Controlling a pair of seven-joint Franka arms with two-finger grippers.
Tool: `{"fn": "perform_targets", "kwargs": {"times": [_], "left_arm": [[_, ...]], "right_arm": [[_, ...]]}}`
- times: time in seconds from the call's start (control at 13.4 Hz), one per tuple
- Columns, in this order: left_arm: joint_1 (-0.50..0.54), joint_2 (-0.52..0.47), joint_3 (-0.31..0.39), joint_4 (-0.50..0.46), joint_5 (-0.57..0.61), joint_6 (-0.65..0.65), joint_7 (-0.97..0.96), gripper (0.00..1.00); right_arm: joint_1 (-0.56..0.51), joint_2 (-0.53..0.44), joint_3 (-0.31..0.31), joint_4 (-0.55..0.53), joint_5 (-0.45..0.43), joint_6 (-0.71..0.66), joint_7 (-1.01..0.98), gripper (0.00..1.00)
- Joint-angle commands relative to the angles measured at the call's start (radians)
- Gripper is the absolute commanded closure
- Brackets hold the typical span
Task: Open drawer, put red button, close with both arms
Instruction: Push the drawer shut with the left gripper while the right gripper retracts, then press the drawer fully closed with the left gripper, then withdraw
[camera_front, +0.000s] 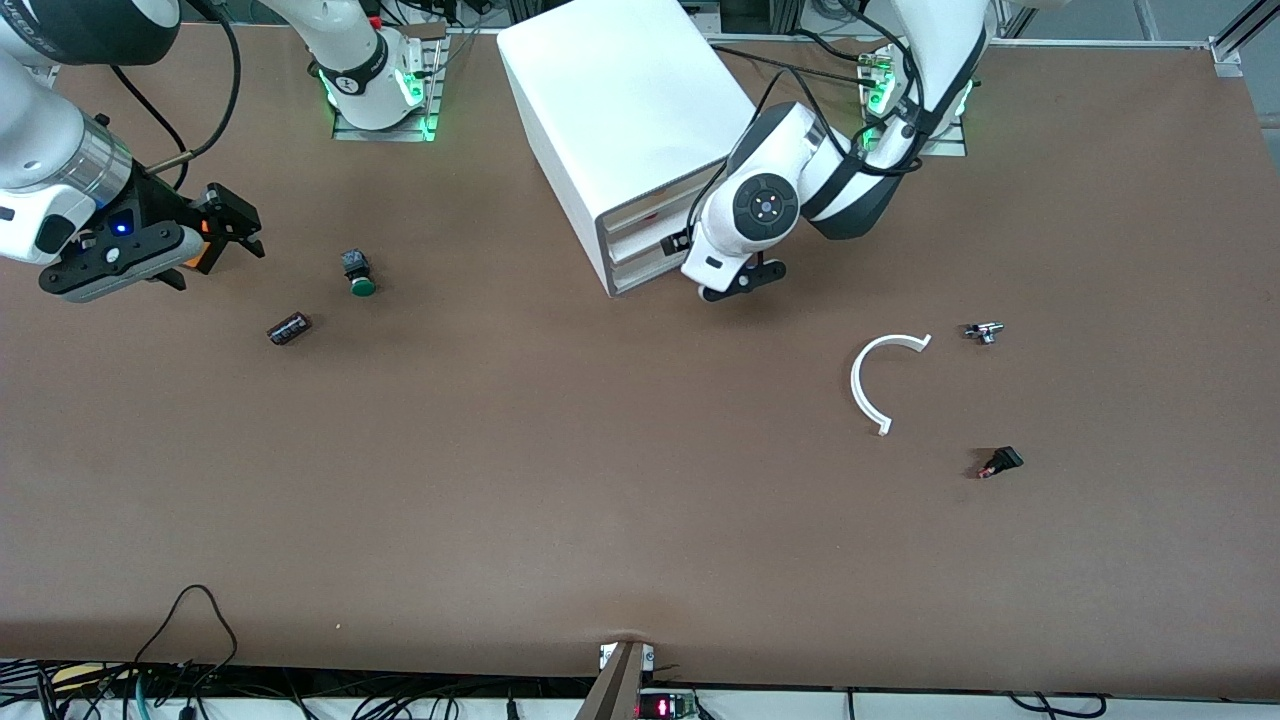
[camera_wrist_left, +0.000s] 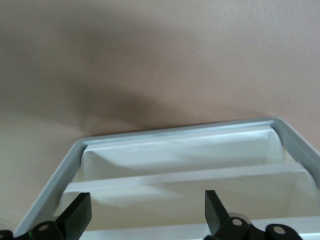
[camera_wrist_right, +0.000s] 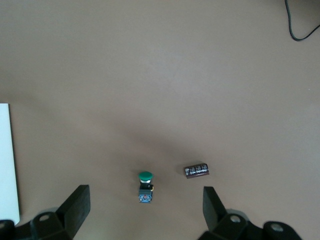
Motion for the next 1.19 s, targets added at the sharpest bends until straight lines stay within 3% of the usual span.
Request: {"fn": "perform_targets", "kwargs": {"times": [0.0, 0.45, 0.75, 0.97, 1.12], "left_arm": [[-0.004, -0.031, -0.02, -0.031, -0.046, -0.008, -0.009, 0.0], [0.048, -0.027, -0.019, 0.004, -0.024, -0.013, 0.012, 0.0], [0.16, -0.016, -0.021, 0.141, 0.151, -0.085, 0.083, 0.0], [0.263, -0.018, -0.021, 0.182, 0.222, -0.091, 0.233, 0.0], [0.277, -0.056, 0.048, 0.185, 0.222, -0.132, 0.386, 0.0]], "right_arm": [[-0.016, 0.011, 0.009, 0.043, -0.017, -0.008, -0.008, 0.0], [-0.021, 0.019, 0.009, 0.052, -0.017, -0.009, 0.032, 0.0], [-0.021, 0.019, 0.009, 0.052, -0.016, -0.026, 0.09, 0.0], [-0.021, 0.016, 0.009, 0.065, -0.017, -0.026, 0.097, 0.0], [-0.019, 0.03, 0.009, 0.074, -0.019, -0.028, 0.101, 0.0]]}}
